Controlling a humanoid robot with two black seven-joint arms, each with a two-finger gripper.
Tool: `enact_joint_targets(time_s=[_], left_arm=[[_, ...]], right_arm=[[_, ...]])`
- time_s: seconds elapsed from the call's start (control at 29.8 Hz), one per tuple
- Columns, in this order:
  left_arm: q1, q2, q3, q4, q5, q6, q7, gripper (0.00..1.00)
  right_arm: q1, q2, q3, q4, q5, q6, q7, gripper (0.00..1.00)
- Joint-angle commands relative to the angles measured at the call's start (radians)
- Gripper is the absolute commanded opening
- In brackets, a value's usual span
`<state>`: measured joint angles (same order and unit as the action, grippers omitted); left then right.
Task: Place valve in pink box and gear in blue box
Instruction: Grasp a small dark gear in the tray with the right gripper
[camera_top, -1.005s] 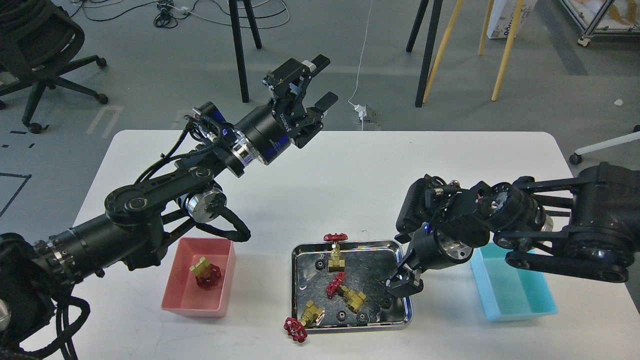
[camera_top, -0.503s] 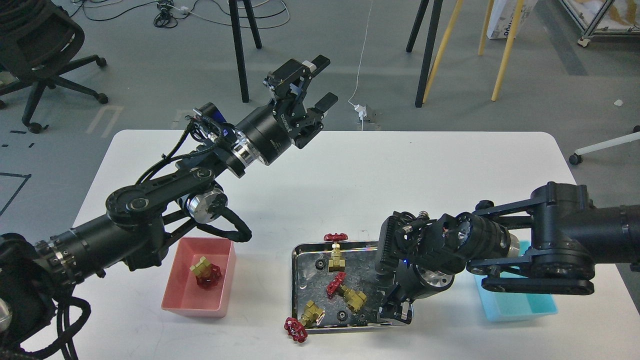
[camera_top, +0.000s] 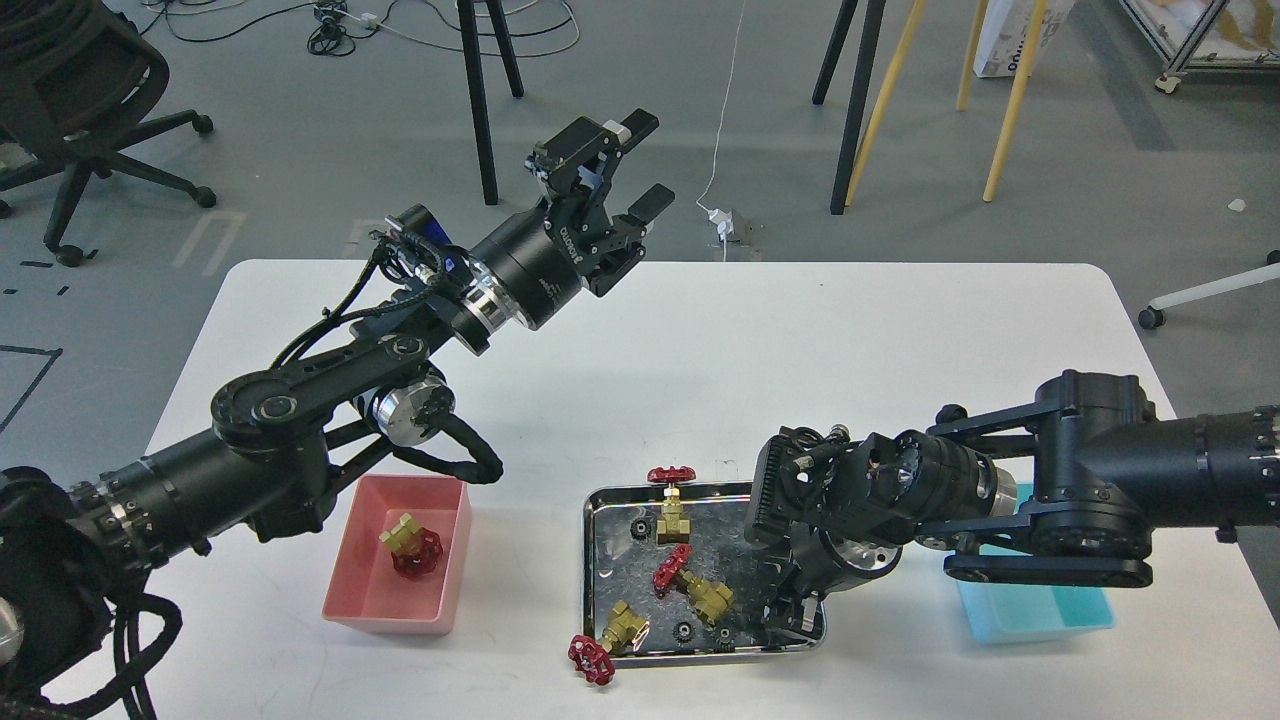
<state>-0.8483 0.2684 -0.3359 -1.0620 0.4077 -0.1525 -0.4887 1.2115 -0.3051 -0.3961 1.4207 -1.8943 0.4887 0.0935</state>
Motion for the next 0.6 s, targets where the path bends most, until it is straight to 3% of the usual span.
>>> enact_joint_targets(time_s=[0.0, 0.57], left_arm=[[0.0, 0.0, 0.0, 0.011, 0.0, -0.004, 0.0, 0.81], [0.0, 0.0, -0.002, 0.011, -0.001, -0.006, 0.0, 0.82]], right_arm=[[-0.003, 0.015, -0.003, 0.003, 0.001, 0.0, 0.0, 0.63], [-0.018, 0.034, -0.032, -0.028, 0.0, 0.0, -0.02, 0.62]])
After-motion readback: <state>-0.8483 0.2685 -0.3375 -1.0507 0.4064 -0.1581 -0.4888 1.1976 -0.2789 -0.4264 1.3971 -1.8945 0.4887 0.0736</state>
